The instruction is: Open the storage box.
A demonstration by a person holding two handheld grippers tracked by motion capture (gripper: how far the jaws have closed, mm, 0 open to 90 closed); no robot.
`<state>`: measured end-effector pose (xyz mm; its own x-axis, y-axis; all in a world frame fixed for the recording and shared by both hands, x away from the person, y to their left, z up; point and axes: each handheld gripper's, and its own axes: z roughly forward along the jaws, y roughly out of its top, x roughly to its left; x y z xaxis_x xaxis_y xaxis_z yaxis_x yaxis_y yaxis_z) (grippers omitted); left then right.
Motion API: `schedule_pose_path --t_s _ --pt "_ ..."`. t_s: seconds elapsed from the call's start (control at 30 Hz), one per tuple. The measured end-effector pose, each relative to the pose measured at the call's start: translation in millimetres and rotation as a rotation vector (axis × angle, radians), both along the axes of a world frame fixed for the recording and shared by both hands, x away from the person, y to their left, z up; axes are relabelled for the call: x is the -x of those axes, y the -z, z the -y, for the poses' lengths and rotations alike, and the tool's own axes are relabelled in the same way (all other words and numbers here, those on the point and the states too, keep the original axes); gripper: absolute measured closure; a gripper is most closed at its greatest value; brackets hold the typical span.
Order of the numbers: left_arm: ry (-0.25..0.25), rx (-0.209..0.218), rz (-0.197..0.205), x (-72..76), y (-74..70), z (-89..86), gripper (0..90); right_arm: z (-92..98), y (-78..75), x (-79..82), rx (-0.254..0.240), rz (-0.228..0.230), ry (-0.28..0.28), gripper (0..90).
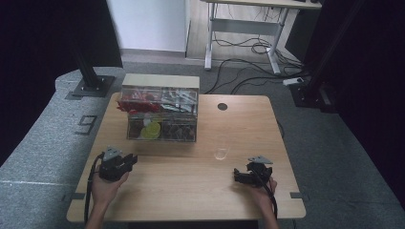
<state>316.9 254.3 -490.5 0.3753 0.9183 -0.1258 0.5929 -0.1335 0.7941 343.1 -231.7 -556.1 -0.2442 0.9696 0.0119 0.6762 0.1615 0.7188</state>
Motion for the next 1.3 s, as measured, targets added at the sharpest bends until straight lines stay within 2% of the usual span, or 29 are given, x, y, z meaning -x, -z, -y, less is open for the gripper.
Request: schedule_pose_path --t_s 0.13,0.27,0.47,0.63,0.83,1.0,1.17,1.3 --pt "0.01 0.014 -0.001 -1.3 -4.2 -0.6 81.9 0.1 0.0 0.0 0.0 0.001 0.0 1.9" --pt "0.018 0.004 0.007 -3.4 -8.0 0.6 86.5 0.2 0.0 0.0 0.0 0.002 0.001 2.1" --pt "0.027 0.001 0.014 -7.8 -12.4 3.5 88.5 0.3 -0.2 0.3 -0.001 0.004 0.005 3.2" --pt "0.035 -0.008 0.015 -19.9 -13.6 6.6 90.0 0.5 -0.2 0.4 0.0 0.005 0.006 3.5" --pt "0.036 -0.005 -0.011 -32.8 -9.1 7.9 90.0 0.5 -0.3 0.6 0.0 0.006 0.009 4.1" --pt "0.027 0.022 -0.027 -41.3 -7.4 4.2 90.0 0.4 -0.3 0.0 0.0 0.008 0.009 4.4" --pt "0.047 0.039 -0.054 -51.8 -2.4 9.9 90.0 0.4 -0.3 0.1 0.0 0.009 0.009 4.6" --pt "0.05 0.031 -0.068 -59.4 0.2 13.8 90.0 0.4 -0.3 0.1 -0.001 0.009 0.009 4.7"
